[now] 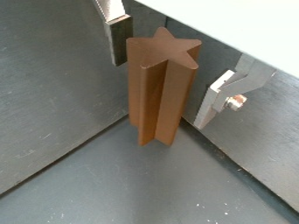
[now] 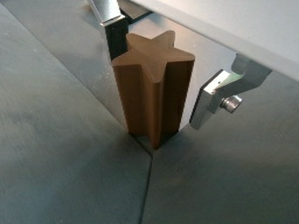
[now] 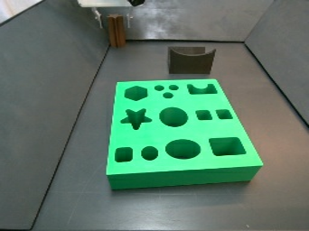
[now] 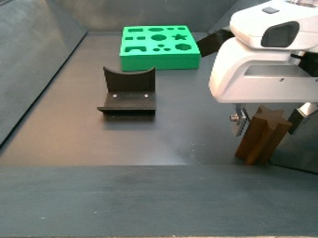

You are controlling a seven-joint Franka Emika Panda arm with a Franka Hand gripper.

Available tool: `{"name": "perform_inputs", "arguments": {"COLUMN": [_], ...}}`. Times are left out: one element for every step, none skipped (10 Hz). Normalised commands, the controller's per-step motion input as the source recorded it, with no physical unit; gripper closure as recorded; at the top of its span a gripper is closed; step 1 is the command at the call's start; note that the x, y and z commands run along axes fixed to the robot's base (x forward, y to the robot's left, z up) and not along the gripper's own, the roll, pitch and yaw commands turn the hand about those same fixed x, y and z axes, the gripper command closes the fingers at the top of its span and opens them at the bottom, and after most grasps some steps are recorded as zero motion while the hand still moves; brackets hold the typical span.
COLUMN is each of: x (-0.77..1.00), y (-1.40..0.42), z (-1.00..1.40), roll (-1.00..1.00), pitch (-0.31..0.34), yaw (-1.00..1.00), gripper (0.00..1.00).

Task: Pick up the star object. Move up. Move to above the board. Insert the star object.
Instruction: Pick up the star object.

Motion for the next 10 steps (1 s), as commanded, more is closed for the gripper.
{"name": "perform_inputs", "arguments": {"x": [0.00,0.00,0.00,0.00,0.00,0.00,0.00,0.00,0.00,0.00], "y": [0.00,0.00,0.00,0.00,0.00,0.00,0.00,0.00,0.00,0.00], "z": [0.00,0.00,0.00,0.00,0.00,0.00,0.00,0.00,0.00,0.00], "roll": [0.00,0.00,0.00,0.00,0.00,0.00,0.00,0.00,0.00,0.00], "pitch": [0.000,0.000,0.000,0.000,0.000,0.000,0.000,0.000,0.000,0.000], "yaw": [0.00,0.00,0.00,0.00,0.00,0.00,0.00,0.00,0.00,0.00], "gripper": [1.00,1.00,1.00,1.00,1.00,1.00,1.00,1.00,1.00,1.00]}}
